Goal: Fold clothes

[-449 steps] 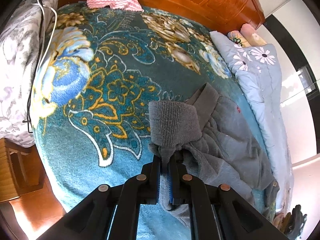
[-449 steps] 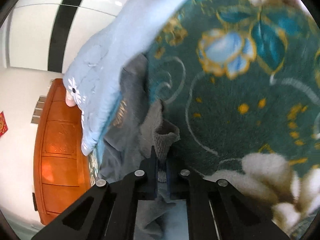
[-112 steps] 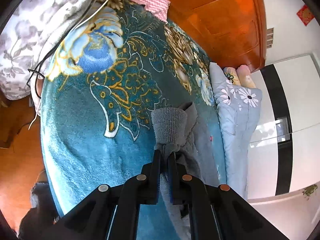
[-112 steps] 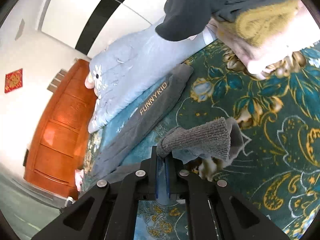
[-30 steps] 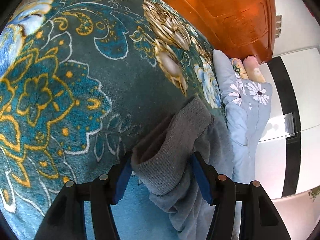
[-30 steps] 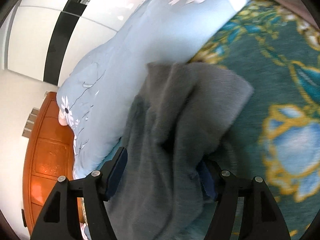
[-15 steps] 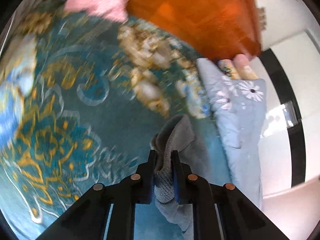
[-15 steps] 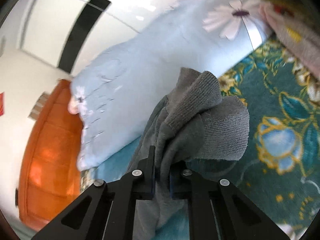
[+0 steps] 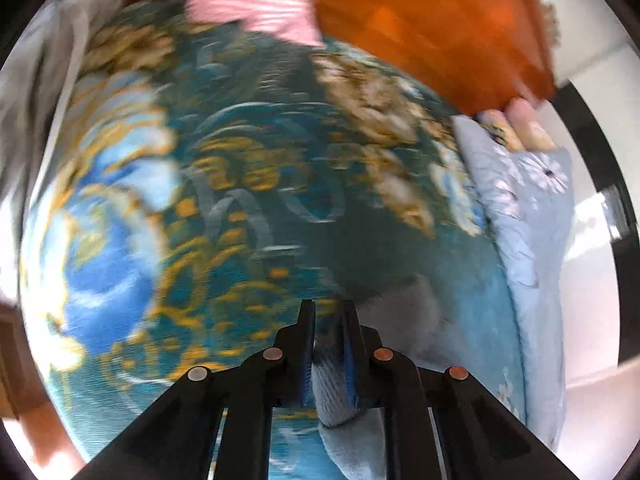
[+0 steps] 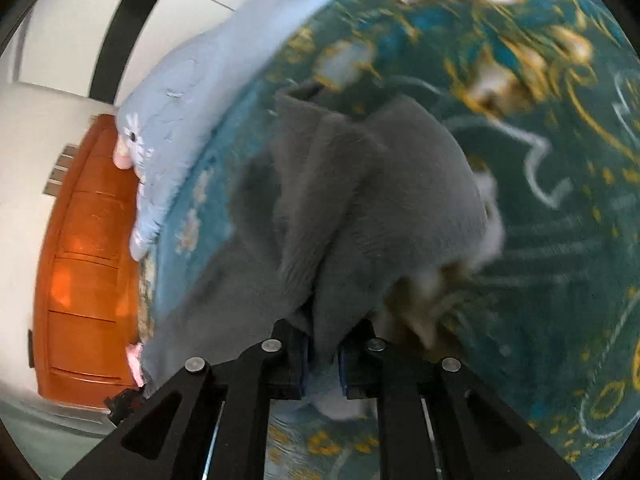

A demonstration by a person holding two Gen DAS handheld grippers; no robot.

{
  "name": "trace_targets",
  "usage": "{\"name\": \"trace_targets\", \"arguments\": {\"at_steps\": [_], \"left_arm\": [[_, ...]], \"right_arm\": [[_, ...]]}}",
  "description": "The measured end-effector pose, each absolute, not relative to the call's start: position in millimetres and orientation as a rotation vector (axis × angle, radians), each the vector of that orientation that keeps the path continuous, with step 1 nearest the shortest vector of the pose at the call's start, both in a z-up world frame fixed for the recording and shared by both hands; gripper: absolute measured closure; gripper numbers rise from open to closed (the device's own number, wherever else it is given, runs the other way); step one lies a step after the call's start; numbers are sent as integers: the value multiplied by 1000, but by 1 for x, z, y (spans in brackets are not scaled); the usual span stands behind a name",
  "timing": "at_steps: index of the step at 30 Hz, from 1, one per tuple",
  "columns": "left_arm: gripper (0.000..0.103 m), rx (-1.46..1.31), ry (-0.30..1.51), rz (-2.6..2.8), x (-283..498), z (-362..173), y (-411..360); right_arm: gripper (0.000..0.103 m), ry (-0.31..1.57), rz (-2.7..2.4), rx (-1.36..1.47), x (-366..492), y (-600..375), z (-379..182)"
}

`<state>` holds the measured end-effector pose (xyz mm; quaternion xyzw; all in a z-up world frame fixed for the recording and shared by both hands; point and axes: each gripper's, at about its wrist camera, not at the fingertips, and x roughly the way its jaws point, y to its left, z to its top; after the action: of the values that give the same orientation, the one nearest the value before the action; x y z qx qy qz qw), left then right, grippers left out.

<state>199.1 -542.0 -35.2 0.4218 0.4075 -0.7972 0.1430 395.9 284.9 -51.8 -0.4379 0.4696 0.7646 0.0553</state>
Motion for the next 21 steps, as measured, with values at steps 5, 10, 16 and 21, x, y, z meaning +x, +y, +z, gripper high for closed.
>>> {"name": "trace_targets", "arguments": {"at_steps": [5, 10, 16, 21], "left_arm": [[93, 1185, 1167, -2297, 218, -21, -554], [89, 1195, 1034, -2404, 223, 15, -523], [88, 1302, 875, -2635, 233, 44, -415], [73, 1498, 694, -2807, 254, 41, -292]], "right_arm": [[76, 1391, 2322, -1320, 427, 305, -33], [68, 1279, 2347, -1267, 436, 307, -16], [58, 1333, 2389, -1105, 435, 331, 3], [58, 1472, 2314, -1131, 413, 334, -20]]}}
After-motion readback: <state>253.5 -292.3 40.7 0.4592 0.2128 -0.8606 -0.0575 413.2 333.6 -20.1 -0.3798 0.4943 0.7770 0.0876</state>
